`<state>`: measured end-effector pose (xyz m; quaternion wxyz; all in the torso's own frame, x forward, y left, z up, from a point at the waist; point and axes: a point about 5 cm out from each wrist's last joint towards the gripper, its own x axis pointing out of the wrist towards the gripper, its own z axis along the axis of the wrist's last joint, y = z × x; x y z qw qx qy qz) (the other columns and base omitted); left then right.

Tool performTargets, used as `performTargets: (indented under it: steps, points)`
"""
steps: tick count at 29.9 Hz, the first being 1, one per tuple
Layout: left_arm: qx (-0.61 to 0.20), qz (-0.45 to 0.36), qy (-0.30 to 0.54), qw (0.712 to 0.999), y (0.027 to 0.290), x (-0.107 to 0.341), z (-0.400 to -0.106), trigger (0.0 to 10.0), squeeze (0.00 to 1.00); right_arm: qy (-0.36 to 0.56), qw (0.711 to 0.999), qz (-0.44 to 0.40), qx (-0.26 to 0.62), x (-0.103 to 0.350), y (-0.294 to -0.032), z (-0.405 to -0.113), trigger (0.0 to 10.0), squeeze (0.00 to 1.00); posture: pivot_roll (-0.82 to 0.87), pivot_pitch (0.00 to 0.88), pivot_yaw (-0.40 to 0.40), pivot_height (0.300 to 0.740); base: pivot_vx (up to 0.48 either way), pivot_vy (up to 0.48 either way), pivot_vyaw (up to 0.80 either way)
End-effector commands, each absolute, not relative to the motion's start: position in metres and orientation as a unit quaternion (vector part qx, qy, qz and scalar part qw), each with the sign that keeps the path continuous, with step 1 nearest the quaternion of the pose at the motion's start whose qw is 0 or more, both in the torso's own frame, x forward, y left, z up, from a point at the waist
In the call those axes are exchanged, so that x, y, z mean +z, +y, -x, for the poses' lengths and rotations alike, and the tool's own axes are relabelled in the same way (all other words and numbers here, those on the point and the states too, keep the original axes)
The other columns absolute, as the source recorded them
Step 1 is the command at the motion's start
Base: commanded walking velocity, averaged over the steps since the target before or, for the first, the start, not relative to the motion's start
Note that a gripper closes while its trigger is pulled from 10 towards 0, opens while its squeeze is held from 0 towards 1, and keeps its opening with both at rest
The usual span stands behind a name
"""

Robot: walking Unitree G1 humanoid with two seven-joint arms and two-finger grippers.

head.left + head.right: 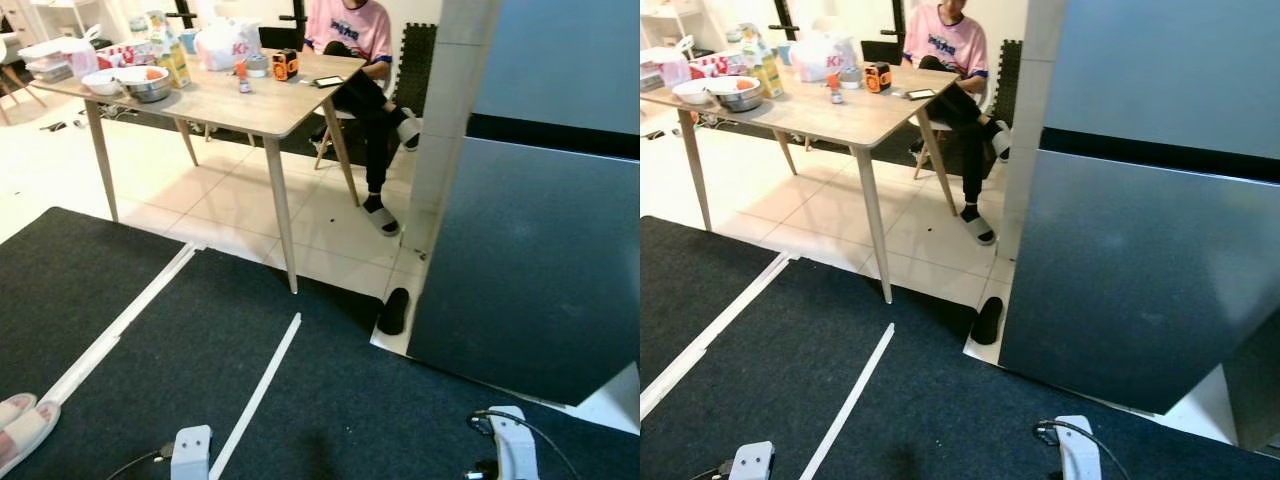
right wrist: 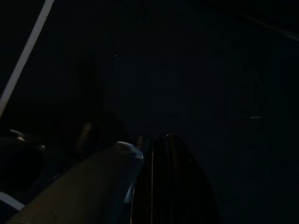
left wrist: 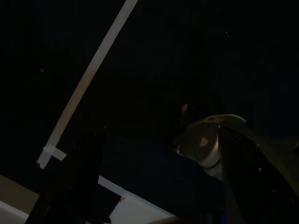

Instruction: Restocking fridge

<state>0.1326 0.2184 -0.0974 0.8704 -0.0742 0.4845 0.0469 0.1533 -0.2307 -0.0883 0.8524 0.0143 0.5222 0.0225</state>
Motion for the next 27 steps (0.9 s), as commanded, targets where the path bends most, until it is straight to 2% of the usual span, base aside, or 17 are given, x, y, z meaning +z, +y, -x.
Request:
performTargets:
  steps: [1, 15, 27]
  points:
    - [0.048, 0.083, 0.491, 0.866, 0.213, -0.1, -0.13, 10.0, 0.0, 0.517, 0.855, -0.018, 0.019, -0.087, -0.23, -0.157, 10.0, 0.0, -0.04, 0.0, -0.009, 0.74, 0.0, 0.0, 0.71]
    - [0.053, 0.085, 0.5, 0.86, 0.215, -0.102, -0.122, 10.0, 0.0, 0.512, 0.859, -0.008, 0.016, -0.088, -0.225, -0.159, 10.0, 0.0, -0.03, 0.0, -0.001, 0.74, 0.0, 0.0, 0.7]
    - [0.054, 0.087, 0.502, 0.859, 0.215, -0.103, -0.12, 10.0, 0.0, 0.512, 0.859, -0.002, -0.015, -0.088, -0.231, -0.156, 10.0, 0.0, -0.03, 0.0, 0.002, 0.74, 0.0, 0.0, 0.0]
